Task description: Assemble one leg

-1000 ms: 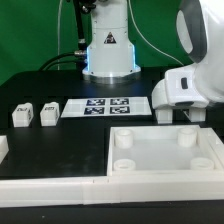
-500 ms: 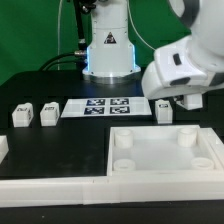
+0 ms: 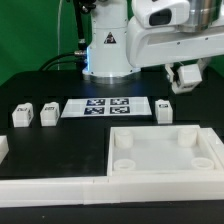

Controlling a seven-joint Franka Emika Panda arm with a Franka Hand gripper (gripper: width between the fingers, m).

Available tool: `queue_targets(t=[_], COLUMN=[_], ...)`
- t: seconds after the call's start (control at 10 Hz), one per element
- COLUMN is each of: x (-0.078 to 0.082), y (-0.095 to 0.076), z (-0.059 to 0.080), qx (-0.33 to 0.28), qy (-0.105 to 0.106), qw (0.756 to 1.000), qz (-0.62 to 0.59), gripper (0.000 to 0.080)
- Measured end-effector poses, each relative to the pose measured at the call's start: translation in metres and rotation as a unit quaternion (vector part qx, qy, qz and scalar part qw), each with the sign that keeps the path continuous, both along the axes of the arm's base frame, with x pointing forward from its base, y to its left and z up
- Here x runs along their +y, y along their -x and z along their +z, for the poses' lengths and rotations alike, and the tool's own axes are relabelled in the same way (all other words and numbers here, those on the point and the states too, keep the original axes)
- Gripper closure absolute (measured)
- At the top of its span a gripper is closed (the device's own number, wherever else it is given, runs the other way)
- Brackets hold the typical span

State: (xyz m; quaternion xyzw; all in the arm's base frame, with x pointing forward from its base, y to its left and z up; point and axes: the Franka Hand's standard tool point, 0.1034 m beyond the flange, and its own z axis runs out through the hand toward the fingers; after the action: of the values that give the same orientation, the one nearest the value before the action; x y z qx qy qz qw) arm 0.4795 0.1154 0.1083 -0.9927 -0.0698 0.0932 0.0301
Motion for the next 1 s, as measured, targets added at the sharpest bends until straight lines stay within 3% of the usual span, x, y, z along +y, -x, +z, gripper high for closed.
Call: queue_targets(t=[0.2,0.3,0.5,0.7,0.8,0.9,1.0], x=[-0.002,-0.006,-0.020,-0.008,-0.013,-0.015,-0.013], y=[-0.005,-0.020,-0.056,-0.075,-0.069,-0.061,-0.061], z=[-0.001,0.000,0.027,0.056,0.051,0.033,0.031], qx=[-0.090,-0.159,-0.247,-0.354,-0.404,-0.394,-0.366], qy=[-0.009,-0.018,-0.021,-0.036,-0.037,-0.036,-0.034], qw=[0.996,0.987,0.969,0.935,0.914,0.918,0.930], qz=[-0.002,0.012,0.017,0.007,0.011,0.010,0.013], gripper=[0.0512,0.0512,0.0512,0.0512,0.0512,0.0512,0.0512])
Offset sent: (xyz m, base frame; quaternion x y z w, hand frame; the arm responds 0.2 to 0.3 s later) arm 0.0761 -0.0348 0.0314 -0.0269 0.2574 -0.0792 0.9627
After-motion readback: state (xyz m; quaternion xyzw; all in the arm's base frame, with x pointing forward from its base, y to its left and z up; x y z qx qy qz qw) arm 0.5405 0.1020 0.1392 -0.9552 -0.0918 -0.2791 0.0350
